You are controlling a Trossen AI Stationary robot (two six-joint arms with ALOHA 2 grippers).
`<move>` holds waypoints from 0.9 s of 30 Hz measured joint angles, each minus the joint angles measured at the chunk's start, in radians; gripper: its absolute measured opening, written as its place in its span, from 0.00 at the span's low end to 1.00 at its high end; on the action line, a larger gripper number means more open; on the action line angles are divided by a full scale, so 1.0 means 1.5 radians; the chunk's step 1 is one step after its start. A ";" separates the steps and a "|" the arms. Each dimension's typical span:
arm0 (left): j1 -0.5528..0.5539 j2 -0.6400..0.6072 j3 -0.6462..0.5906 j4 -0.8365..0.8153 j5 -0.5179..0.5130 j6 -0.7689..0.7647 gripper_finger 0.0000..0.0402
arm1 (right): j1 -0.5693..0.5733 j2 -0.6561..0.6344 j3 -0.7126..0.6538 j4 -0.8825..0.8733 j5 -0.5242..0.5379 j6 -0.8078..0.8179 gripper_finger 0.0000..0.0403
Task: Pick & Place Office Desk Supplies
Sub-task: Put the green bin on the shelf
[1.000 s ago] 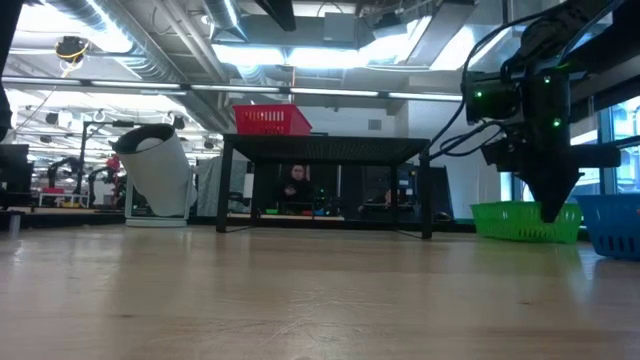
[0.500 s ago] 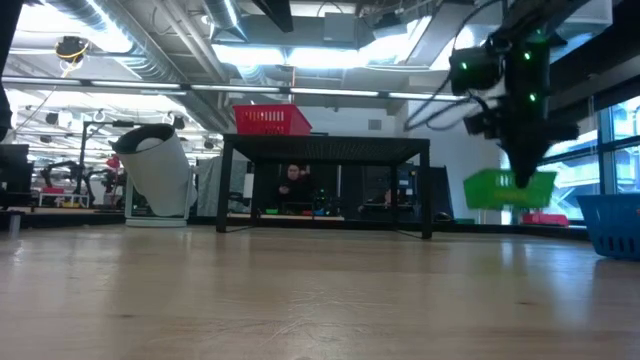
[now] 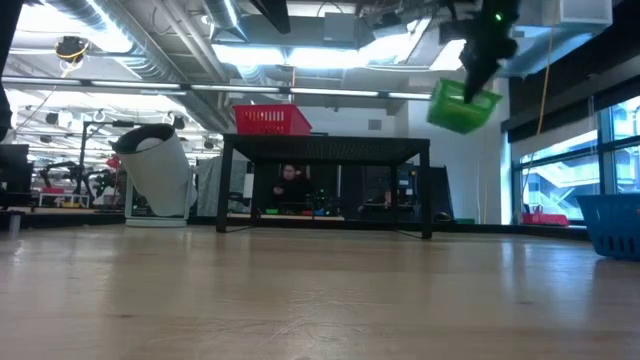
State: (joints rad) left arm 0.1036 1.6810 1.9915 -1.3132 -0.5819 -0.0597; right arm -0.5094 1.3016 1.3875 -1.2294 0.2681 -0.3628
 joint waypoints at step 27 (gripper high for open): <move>0.001 0.000 0.000 0.000 0.000 0.021 0.15 | 0.113 0.329 0.276 0.016 -0.114 0.107 0.03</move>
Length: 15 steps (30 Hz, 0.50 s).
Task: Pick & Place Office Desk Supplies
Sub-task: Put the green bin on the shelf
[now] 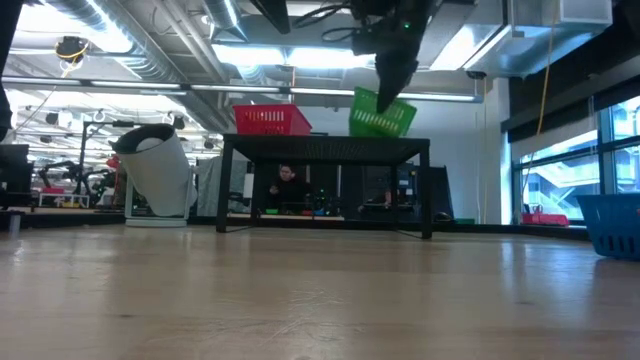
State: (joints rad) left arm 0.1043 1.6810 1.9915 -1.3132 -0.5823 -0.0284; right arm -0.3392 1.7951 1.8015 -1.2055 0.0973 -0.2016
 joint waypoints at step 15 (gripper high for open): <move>0.000 0.000 0.000 0.000 -0.001 -0.009 0.15 | 0.027 0.008 0.000 0.059 -0.008 -0.009 0.08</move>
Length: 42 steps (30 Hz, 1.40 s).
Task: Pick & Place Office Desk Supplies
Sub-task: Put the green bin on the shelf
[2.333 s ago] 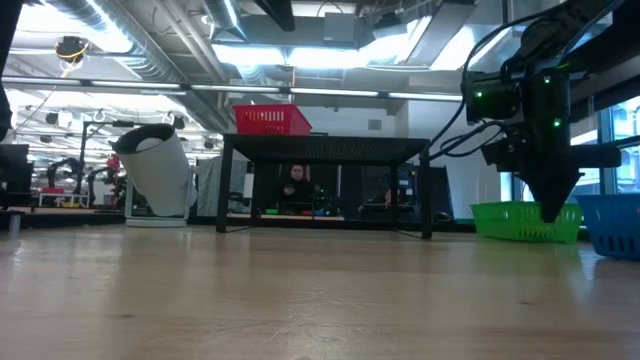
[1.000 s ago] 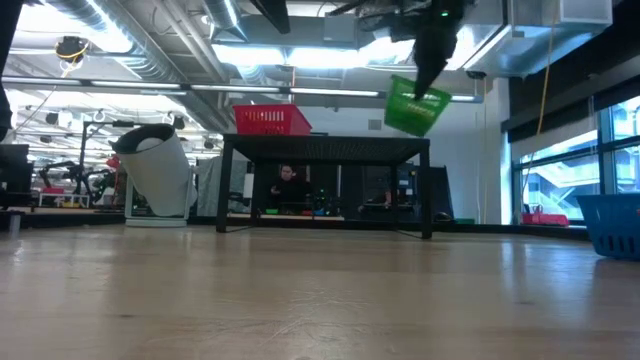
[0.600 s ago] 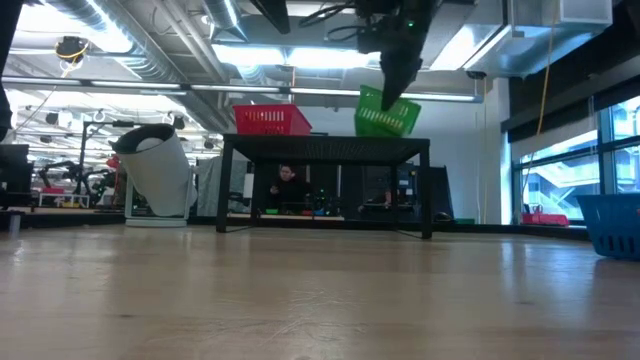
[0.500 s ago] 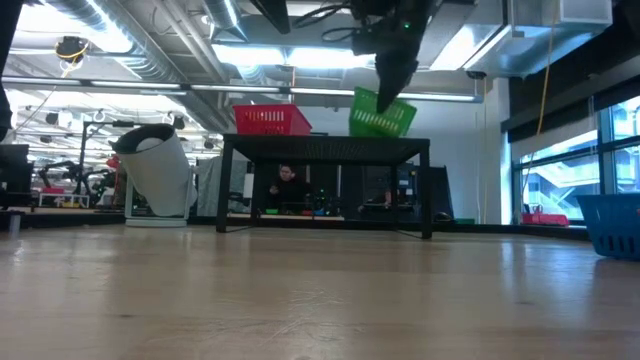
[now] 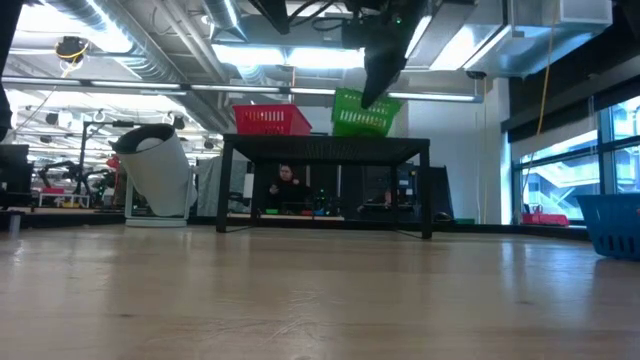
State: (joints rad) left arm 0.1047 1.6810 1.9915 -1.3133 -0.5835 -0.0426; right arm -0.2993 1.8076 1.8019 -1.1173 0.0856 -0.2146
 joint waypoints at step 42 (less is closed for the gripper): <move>0.000 0.000 0.000 -0.030 0.001 0.008 0.13 | -0.205 -0.002 0.063 -0.184 0.068 0.305 0.50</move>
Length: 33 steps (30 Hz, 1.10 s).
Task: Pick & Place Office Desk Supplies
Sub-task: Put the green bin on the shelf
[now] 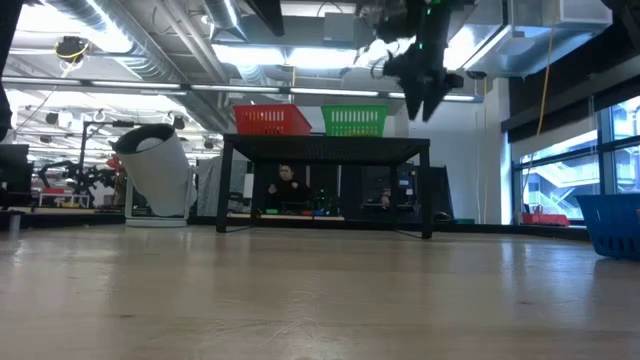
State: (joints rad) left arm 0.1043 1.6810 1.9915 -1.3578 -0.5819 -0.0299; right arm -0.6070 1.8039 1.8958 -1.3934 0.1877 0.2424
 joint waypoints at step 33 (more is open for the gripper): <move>0.000 0.000 0.000 -0.006 0.000 -0.001 0.12 | 0.040 0.004 -0.085 0.182 -0.081 -0.011 0.50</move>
State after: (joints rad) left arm 0.1047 1.6810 1.9915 -1.3661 -0.5823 -0.0311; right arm -0.5468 1.8095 1.7683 -1.1200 0.0665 0.2253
